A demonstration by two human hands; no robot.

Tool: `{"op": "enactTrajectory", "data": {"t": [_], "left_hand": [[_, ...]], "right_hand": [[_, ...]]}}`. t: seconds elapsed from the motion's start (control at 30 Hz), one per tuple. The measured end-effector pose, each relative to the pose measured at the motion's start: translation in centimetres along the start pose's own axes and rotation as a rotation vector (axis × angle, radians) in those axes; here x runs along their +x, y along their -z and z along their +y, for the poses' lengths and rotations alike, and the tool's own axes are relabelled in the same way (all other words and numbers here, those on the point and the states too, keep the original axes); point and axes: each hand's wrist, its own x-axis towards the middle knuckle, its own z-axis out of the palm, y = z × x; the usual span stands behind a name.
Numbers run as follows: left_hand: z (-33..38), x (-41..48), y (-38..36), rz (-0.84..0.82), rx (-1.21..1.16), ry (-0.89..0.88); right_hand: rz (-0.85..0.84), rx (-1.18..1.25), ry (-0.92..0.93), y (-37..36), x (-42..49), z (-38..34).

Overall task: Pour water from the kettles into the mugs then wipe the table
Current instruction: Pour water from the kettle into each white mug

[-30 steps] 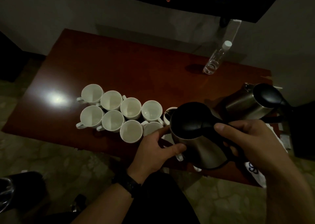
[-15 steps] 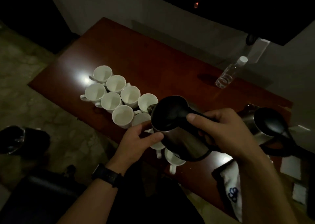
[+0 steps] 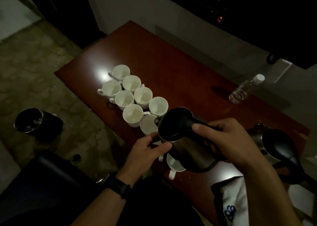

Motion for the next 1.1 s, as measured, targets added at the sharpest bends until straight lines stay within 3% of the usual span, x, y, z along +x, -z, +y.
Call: {"op": "enactTrajectory", "data": {"t": [0.2, 0.77, 1.1], "left_hand": [[0.1, 0.2, -0.1, 0.01, -0.036, 0.008], [-0.2, 0.5, -4.7, 0.269, -0.205, 0.016], [-1.3, 1.0, -5.4, 0.303, -0.268, 0.055]], "right_hand": [[-0.034, -0.099, -0.008, 0.3, 1.4, -0.8], [-0.197, -0.297, 0.058, 1.9, 5.1, -1.8], [-0.266, -0.441, 0.05, 1.5, 5.9, -3.5]]}}
